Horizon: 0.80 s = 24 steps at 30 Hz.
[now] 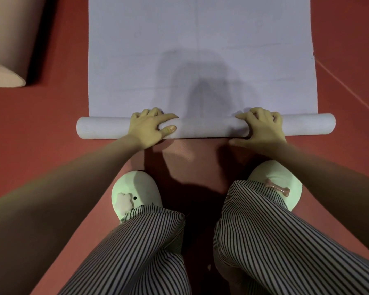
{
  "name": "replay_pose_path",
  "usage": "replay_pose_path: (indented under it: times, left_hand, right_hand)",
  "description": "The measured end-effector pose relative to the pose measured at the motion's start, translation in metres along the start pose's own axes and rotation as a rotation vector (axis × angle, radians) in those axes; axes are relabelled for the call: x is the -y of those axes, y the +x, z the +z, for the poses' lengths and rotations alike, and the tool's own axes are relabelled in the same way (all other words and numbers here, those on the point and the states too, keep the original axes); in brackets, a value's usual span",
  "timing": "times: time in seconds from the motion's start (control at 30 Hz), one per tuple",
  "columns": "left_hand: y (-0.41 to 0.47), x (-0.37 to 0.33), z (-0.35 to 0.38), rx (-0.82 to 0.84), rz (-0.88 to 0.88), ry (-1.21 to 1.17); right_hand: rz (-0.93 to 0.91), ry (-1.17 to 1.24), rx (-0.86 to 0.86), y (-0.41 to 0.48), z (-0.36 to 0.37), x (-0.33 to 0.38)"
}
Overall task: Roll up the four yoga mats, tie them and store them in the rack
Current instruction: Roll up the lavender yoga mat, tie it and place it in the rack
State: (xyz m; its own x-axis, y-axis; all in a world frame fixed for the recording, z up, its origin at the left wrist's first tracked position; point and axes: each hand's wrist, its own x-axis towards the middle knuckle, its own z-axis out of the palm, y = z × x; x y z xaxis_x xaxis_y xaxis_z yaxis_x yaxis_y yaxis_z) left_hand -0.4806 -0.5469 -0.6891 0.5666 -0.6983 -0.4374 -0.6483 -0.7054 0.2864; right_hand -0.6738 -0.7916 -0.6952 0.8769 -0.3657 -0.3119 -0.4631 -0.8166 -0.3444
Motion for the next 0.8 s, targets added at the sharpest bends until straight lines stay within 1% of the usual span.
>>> replay_pose_path:
  times: [0.07,0.1,0.23,0.33,0.5,0.57,0.7,0.8]
  left_hand:
    - [0.002,0.003,-0.002,0.007,0.014,0.019]
    - [0.002,0.004,-0.002,-0.017,0.04,0.03]
    - [-0.005,0.01,0.008,-0.181,0.206,0.02]
    - [-0.004,0.013,0.015,-0.259,0.261,0.108]
    - [-0.001,0.014,0.016,-0.365,0.285,0.105]
    - [0.002,0.015,0.012,-0.335,0.276,0.072]
    - [0.014,0.01,-0.013,-0.063,0.158,0.0]
    - [0.022,0.008,-0.028,0.042,0.12,-0.046]
  right_hand:
    - [0.011,-0.045,0.049,0.008,-0.004,0.001]
    - [0.015,-0.056,0.055,0.011,-0.006,0.002]
    - [0.022,-0.02,0.053,0.016,-0.008,-0.001]
    - [0.026,0.004,0.053,0.016,-0.009,0.0]
    - [-0.005,0.095,-0.055,0.013,-0.005,-0.002]
    - [-0.023,0.072,-0.072,0.013,-0.006,-0.001]
    - [-0.067,0.011,-0.019,0.026,-0.019,0.001]
    - [-0.075,0.009,0.022,0.03,-0.026,0.003]
